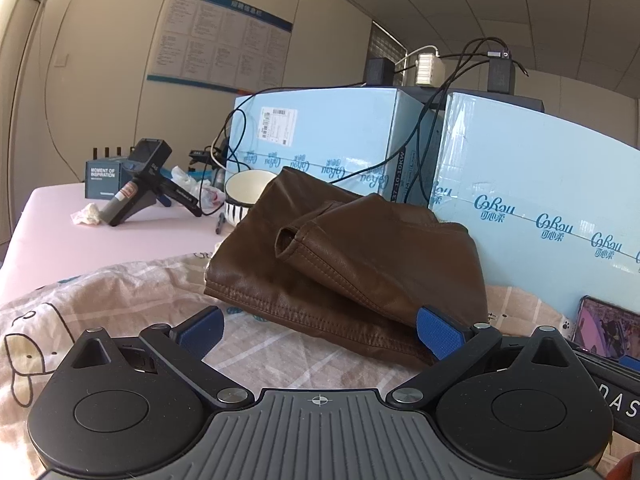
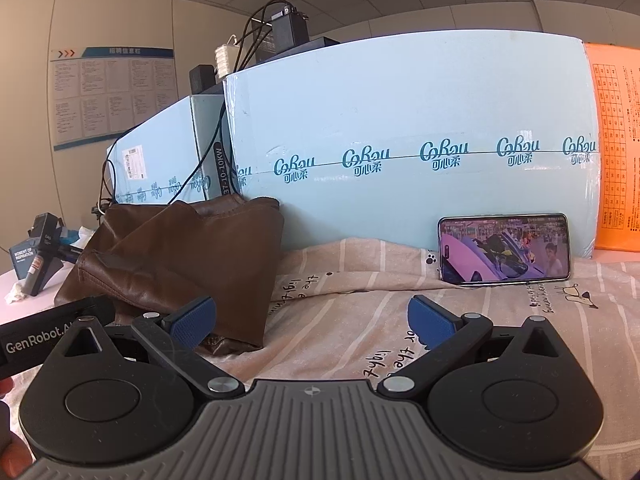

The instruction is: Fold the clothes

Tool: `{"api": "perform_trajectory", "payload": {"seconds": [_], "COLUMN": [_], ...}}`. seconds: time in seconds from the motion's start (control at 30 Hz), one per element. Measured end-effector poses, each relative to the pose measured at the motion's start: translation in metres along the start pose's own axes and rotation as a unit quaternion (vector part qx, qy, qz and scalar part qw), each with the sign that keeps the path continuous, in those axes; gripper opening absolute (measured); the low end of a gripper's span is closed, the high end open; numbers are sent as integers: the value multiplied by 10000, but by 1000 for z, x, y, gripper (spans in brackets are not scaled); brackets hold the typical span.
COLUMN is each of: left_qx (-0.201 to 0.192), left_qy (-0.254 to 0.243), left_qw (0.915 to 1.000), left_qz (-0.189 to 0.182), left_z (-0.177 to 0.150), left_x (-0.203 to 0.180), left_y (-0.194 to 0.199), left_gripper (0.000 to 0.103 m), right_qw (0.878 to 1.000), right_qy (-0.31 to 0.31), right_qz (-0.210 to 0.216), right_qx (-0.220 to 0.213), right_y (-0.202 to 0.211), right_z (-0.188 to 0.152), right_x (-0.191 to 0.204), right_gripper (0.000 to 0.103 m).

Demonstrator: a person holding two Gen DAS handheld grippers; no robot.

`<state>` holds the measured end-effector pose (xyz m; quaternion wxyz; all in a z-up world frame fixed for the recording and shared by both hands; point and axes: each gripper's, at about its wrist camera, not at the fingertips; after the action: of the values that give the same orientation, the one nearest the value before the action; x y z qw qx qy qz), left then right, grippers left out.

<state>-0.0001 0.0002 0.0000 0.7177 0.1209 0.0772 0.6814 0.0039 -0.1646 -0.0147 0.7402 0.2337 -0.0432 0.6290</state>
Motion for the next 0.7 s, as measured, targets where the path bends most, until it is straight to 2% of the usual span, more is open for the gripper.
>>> {"api": "perform_trajectory", "payload": {"seconds": [0.1,0.23,0.37,0.53,0.7], "left_qx": [-52,72,-5,-190,-467], "left_qy": [81,397,489,446,537], "left_qw": [9999,9989,9983,9975,9956], "left_qz": [-56,-240,-317,-508,-602], "left_z": [-1,-1,1,2,3], "left_x": [3,13,15,15,16], "left_y": [2,-5,1,8,18], "left_gripper": [103,103,103,103,103], "right_qw": [10000,9998,9985,9924,9814], "right_qy": [14,32,-58,-409,-711], "right_qz": [-14,-44,-342,-766,-1283], "right_qx": [-89,-207,-423,-869,-1238], "right_y": [6,14,27,83,144], "right_z": [3,6,11,27,35], "right_x": [-1,-2,1,-13,-31], "right_gripper": [103,103,103,103,103]}}
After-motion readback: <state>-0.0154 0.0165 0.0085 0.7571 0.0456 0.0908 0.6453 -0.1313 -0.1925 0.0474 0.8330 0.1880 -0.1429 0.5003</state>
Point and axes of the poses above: each gripper's, at about its wrist camera, not at the fingertips, and y roughly against the way its jaws point, x to its left, z to its top, and after that the axes turned 12 degrees about -y, right-handed
